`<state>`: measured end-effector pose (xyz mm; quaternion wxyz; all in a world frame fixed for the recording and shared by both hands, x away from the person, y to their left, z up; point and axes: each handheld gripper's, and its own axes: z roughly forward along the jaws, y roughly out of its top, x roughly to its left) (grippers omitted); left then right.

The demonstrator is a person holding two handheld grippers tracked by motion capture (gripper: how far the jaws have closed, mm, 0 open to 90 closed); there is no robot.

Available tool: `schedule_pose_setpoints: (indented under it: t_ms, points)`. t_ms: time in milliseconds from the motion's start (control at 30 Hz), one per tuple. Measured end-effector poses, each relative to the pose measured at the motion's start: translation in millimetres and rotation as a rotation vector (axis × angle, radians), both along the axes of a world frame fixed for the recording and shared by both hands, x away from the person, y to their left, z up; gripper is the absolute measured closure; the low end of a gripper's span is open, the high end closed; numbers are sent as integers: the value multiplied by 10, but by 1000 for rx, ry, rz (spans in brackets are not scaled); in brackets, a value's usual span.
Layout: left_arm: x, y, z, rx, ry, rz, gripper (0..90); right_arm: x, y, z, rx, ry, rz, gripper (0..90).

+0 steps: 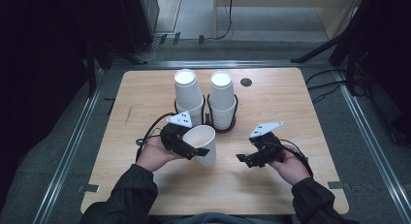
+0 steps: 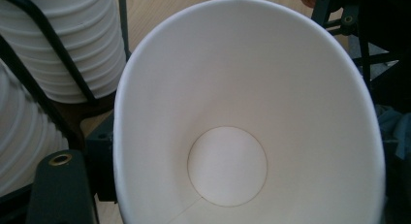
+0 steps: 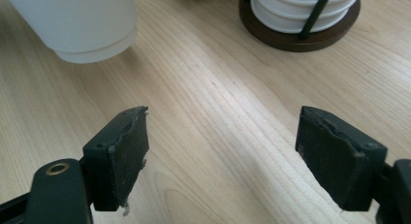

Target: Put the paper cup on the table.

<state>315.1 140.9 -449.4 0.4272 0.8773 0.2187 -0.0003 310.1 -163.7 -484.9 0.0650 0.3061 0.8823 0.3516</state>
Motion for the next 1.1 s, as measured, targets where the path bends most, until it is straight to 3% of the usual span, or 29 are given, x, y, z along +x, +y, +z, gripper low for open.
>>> schedule_pose_setpoints:
  t_ms: [300,600,1100]
  points:
    - [-46,135,-9,9,-9,44,187,86,-46,49,32,-36,-6,197]
    - [-97,353,-4,-16,0,95,185,218,-104,83,34,-29,-29,197]
    - [-109,641,-9,28,-16,170,185,379,-182,112,34,-16,-43,197]
